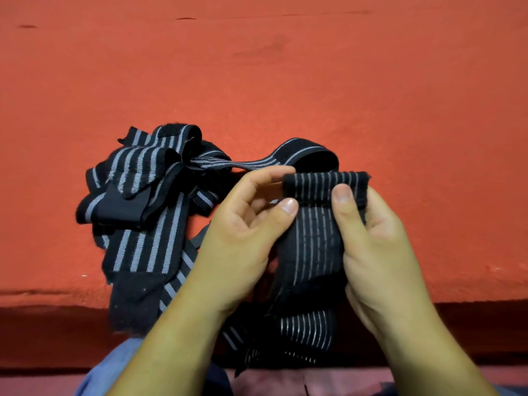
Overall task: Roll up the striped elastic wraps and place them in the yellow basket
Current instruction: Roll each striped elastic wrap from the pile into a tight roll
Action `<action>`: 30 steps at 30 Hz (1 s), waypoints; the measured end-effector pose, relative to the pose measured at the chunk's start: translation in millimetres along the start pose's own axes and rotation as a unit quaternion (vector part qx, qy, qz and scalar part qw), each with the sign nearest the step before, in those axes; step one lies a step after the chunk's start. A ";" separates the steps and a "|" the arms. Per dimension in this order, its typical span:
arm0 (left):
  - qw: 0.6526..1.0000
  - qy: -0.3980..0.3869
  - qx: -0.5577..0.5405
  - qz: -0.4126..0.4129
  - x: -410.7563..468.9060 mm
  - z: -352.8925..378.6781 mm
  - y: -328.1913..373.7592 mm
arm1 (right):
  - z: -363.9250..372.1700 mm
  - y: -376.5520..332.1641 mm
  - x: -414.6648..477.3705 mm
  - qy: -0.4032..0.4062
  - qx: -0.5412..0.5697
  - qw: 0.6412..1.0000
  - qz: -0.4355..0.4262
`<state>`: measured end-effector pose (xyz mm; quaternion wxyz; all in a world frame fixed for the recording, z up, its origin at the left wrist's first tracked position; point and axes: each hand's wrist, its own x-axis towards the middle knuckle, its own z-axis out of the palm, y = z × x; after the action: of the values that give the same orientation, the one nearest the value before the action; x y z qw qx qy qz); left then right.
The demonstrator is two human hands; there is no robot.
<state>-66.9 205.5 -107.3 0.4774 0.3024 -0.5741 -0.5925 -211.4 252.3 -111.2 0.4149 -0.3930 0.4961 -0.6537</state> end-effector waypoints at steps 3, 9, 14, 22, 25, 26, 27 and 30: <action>0.999 -0.008 0.034 -0.014 -2.6 -3.7 3.4 | -6.2 -3.8 4.2 0.041 0.045 0.998 0.014; 0.973 -0.081 0.216 0.003 -5.9 -5.6 0.6 | -11.9 -9.0 6.5 0.075 0.086 0.993 0.026; 0.975 -0.129 0.173 -0.055 -7.2 -6.0 -2.0 | -13.5 -12.6 7.8 0.091 0.100 0.990 0.031; 0.949 -0.218 0.216 -0.074 -11.9 12.2 -2.0 | -12.5 -13.8 7.0 0.113 0.135 0.983 0.058; 0.939 -0.251 0.196 -0.130 -11.9 5.6 -0.8 | -15.2 -11.9 7.7 0.103 0.124 0.985 0.055; 0.933 -0.266 0.185 -0.157 -12.4 2.2 -0.1 | -15.9 -10.6 7.8 0.096 0.113 0.988 0.053; 0.927 -0.279 0.174 -0.179 -12.7 -0.5 0.1 | -16.4 -9.4 7.8 0.088 0.100 0.990 0.051; 0.925 -0.293 0.127 -0.205 -14.2 -4.7 4.2 | -15.9 -7.3 7.5 0.064 0.073 0.994 0.050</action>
<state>-56.6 217.1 -106.7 0.1135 0.2849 -0.6844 -0.6615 -229.8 251.6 -106.5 0.4420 -0.2940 0.4917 -0.6903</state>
